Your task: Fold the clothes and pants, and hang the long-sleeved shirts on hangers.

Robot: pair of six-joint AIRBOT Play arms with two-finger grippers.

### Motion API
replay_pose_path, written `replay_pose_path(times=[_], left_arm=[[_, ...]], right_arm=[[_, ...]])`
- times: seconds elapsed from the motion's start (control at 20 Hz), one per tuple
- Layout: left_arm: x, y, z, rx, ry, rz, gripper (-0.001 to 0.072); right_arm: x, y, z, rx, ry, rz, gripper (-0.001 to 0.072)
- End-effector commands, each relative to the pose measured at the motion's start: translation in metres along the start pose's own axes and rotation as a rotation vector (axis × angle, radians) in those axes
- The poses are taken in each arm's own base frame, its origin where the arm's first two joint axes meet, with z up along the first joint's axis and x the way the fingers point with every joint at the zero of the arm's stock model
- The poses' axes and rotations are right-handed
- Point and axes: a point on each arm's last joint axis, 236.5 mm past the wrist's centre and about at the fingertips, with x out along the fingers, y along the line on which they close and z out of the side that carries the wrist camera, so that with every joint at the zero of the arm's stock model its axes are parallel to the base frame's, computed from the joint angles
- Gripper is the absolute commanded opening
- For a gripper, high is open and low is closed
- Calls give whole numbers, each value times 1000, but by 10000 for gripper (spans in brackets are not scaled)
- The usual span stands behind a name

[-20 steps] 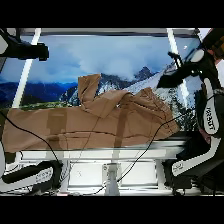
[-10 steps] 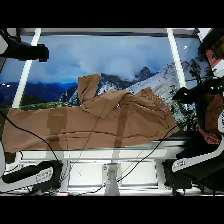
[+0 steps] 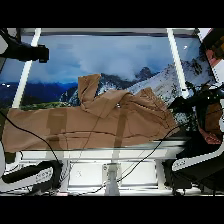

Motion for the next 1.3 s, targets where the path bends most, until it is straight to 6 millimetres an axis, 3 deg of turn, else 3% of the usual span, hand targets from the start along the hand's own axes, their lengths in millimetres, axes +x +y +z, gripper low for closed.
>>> replay_pose_path(times=[0.0, 0.15, 0.4, 0.45, 0.6, 0.7, 0.8, 0.9, 1.1, 1.25], left_arm=[[0, -6, 0, -9, 1, -24, 482], [0, -10, 0, -16, 0, -43, 482], [0, -11, -4, -17, 17, -47, 482], [1, -11, -9, -16, 40, -47, 482], [16, -13, -42, -13, 181, -53, 482], [40, -15, -64, -13, 245, -55, 482], [72, -19, -89, -43, 289, -61, 482], [105, -39, -104, -153, 300, -123, 482], [158, -94, -95, -318, 245, -297, 483], [190, -117, -104, -229, 229, -312, 550]], right_arm=[[9, 6, 17, -56, -49, -14, 625], [24, 18, 27, -103, -43, -38, 625], [52, 31, 16, -165, 73, -56, 610], [55, 36, 15, -174, 82, -51, 560], [60, 44, 13, -219, 104, -48, 162], [61, 45, 15, -222, 97, -51, 38], [61, 44, 15, -223, 98, -54, 29], [61, 44, 14, -231, 100, -53, 29], [61, 45, 14, -246, 103, -50, 29], [61, 44, 15, -249, 100, -52, 30]])
